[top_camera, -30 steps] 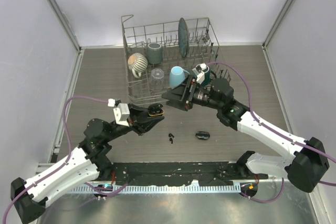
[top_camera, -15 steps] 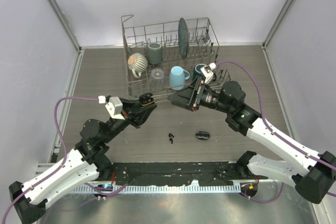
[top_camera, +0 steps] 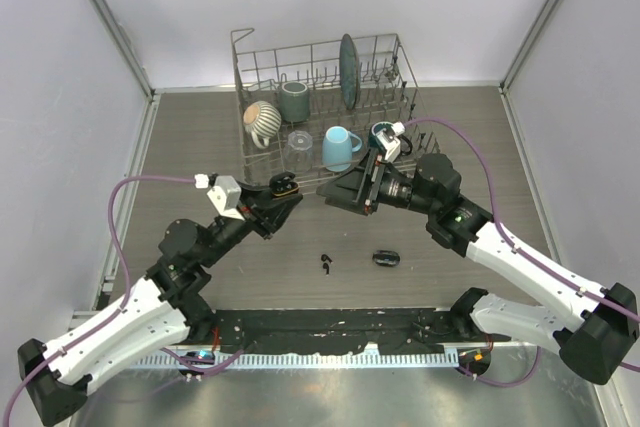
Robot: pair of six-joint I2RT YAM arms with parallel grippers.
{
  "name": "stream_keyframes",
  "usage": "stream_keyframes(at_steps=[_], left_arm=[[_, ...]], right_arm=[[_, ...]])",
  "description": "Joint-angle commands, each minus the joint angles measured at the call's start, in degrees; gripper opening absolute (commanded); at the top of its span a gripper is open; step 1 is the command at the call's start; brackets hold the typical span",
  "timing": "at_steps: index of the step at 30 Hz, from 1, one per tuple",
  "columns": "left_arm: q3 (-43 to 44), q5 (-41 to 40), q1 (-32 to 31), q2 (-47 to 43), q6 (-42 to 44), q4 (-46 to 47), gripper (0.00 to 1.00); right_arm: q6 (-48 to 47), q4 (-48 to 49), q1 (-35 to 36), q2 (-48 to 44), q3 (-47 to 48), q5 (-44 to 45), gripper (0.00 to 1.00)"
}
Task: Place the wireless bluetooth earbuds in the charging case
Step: Adjust the charging case.
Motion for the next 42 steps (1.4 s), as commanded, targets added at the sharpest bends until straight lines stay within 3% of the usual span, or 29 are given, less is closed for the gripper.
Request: stream_keyframes(at_steps=[1,17,36,42], left_arm=[[3.08,0.93,-0.08,0.12,1.01,1.17,0.0],[1.42,2.08,-0.08,-1.63,3.82,2.48,0.0],[2.91,11.57,-0.09,-0.76,9.62,0.2,0.0],[2.99,12.18,-0.09,0.21,9.89,0.63,0.0]], right_arm=[[-0.82,1.49,0.12,-1.02,1.71,-2.21,0.85],[0.84,2.89,0.56,-0.06,2.15,-6.07,0.85],[14.11,20.99,3.9,10.58,2.76,-8.36,0.83],[16.14,23.11,4.16,11.99,2.59,-8.89,0.68]])
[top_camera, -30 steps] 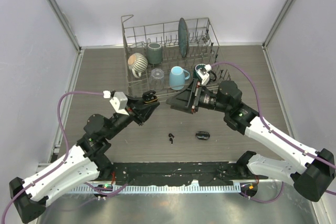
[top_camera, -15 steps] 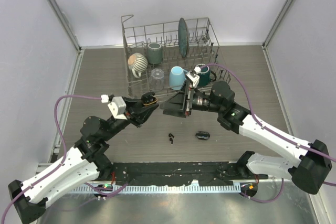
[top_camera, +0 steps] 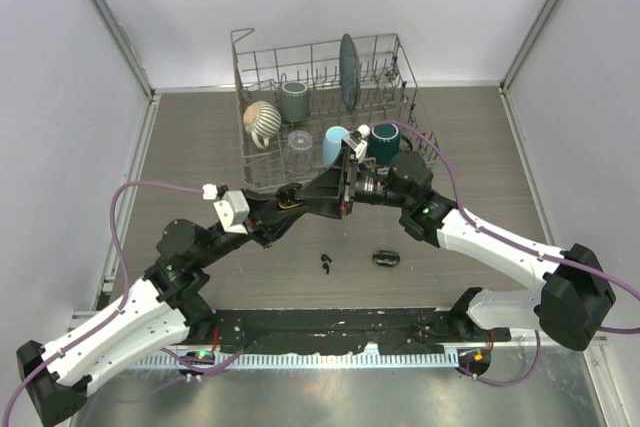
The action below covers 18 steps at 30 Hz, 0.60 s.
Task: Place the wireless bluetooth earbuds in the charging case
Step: Adjust the charging case.
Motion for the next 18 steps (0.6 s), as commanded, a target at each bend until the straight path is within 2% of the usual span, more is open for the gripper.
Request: stream_keyframes(at_steps=[1,2,7,8,13,16,17,18], left_arm=[[2.27,1.43,-0.09,0.65,1.17,1.6,0.0],[2.18,1.43,-0.09,1.09,1.25,1.86,0.0],[2.36,1.61,-0.08,2.23,1.26,2.39,0.0],[2.36,1.87,-0.09,2.41,1.25,2.56,0.0],[2.36,1.61,-0.09,2.67,1.25,2.74,0.0],[2.27,1.61,-0.09,2.67,1.25,2.92,0.0],[2.27,1.61,-0.09,2.76,1.25,2.92,0.02],[2.27,1.69,-0.09,2.76,0.99,2.92,0.04]], right_arm=[[2.63,5.69,0.38,0.16,2.09,-1.74,0.66],[2.81,5.86,0.38,0.16,2.08,-1.92,0.6],[4.04,7.7,0.64,0.78,1.91,-3.67,0.49],[4.56,8.49,0.64,0.87,1.56,-3.94,0.44],[8.07,13.85,0.82,1.74,0.15,-4.9,0.37],[8.52,15.35,0.91,1.83,-0.64,-4.82,0.26],[8.61,15.79,0.91,1.75,-0.99,-4.82,0.16],[8.52,15.88,0.91,1.75,-1.08,-4.73,0.12]])
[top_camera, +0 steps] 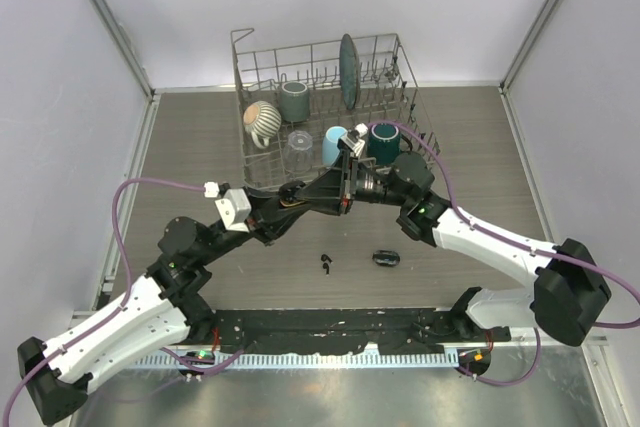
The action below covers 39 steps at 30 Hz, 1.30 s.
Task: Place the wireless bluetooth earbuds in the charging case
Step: Adjust the charging case.
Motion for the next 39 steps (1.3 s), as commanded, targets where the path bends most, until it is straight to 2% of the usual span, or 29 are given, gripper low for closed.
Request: stream_keyframes(at_steps=[1,2,7,11,22,24,25,26,27,30,31,34,39], left_arm=[[1.72,0.71,-0.11,0.57,0.42,1.15,0.07],[1.64,0.71,-0.11,0.57,0.25,1.15,0.13],[1.46,1.32,-0.02,0.58,-2.03,0.88,0.21],[1.29,2.38,-0.11,0.4,-4.41,0.53,0.27],[1.02,0.8,-0.11,-0.04,-7.84,1.5,0.27],[0.24,0.8,-0.11,-0.22,-7.67,2.81,0.21],[0.06,0.8,-0.11,-0.22,-7.49,3.08,0.14],[-0.03,0.88,-0.11,-0.22,-7.23,3.25,0.01],[-0.29,0.8,-0.11,-0.22,-7.05,3.43,0.0],[-1.17,0.54,-0.11,-0.48,-6.87,4.4,0.0],[-1.44,-0.16,-0.02,-0.57,-6.61,4.57,0.0],[-2.58,-0.96,-0.11,-2.06,-6.0,4.84,0.0],[-5.04,-3.42,-0.11,-6.45,-4.94,3.26,0.0]], right_arm=[[1.9,7.4,0.91,-0.26,-0.55,-1.82,0.07],[1.73,7.58,0.91,-0.44,-0.73,-1.65,0.01],[-1.87,4.52,0.91,-2.81,-1.61,2.56,0.01],[-9.6,-6.71,0.91,-5.71,0.23,6.08,0.01],[-11.37,-7.89,0.82,-5.8,-0.2,7.32,0.01],[-11.46,-7.8,0.91,-5.89,-0.29,7.23,0.01],[-11.55,-7.89,0.91,-5.72,-0.29,7.23,0.01],[-11.98,-8.32,0.82,-5.89,-0.29,7.32,0.01],[-12.25,-8.59,0.82,-5.8,-0.29,7.23,0.01],[-13.56,-9.56,0.82,-6.41,-0.56,7.32,0.33],[-14.35,-10.25,0.73,-6.59,-0.64,7.58,0.49],[-19.44,-16.57,0.47,-8.61,0.49,10.2,0.64],[-27.17,-26.24,0.2,-12.65,2.25,14.43,0.72]])
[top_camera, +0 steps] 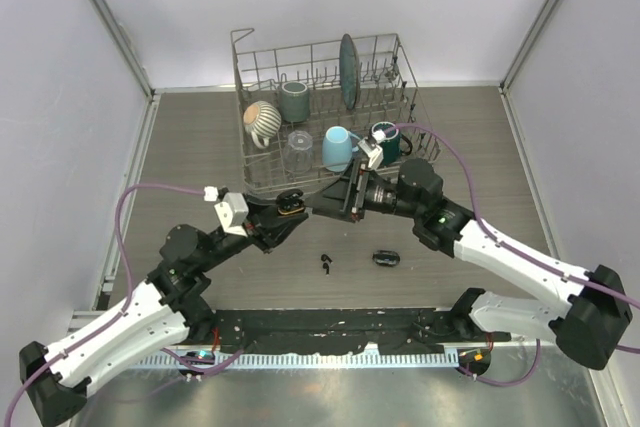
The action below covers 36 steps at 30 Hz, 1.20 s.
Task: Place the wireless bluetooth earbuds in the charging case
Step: Adjust the charging case, then pick up the earbud from the center of the board.
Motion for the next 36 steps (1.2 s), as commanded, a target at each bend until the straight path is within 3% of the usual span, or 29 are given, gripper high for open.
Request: stream_keyframes(at_steps=[1,7,10,12,18,36], left_arm=[[-1.48,-2.98,-0.11,-4.09,0.39,2.89,0.0],[-3.06,-5.71,-0.11,-10.16,0.48,-3.08,0.0],[-3.59,-6.94,-0.02,-13.5,0.31,-5.89,0.0],[-4.12,-7.81,-0.11,-15.17,0.31,-7.13,0.0],[-4.73,-8.79,-0.11,-19.39,-0.04,-10.65,0.0],[-3.94,-8.52,-0.02,-18.6,-2.42,-11.18,0.0]], right_arm=[[-10.6,-8.85,-0.3,-5.4,3.94,5.47,0.72],[-21.4,-30.45,-0.3,-7.16,3.42,14.87,0.7],[-24.57,-35.39,-0.21,-5.67,1.05,17.34,0.64],[-25.37,-36.37,-0.04,-4.01,-0.36,18.22,0.56],[-30.55,-33.83,3.29,2.13,-3.97,20.24,0.48],[-36.45,-30.66,10.51,19.46,3.49,29.21,0.51]])
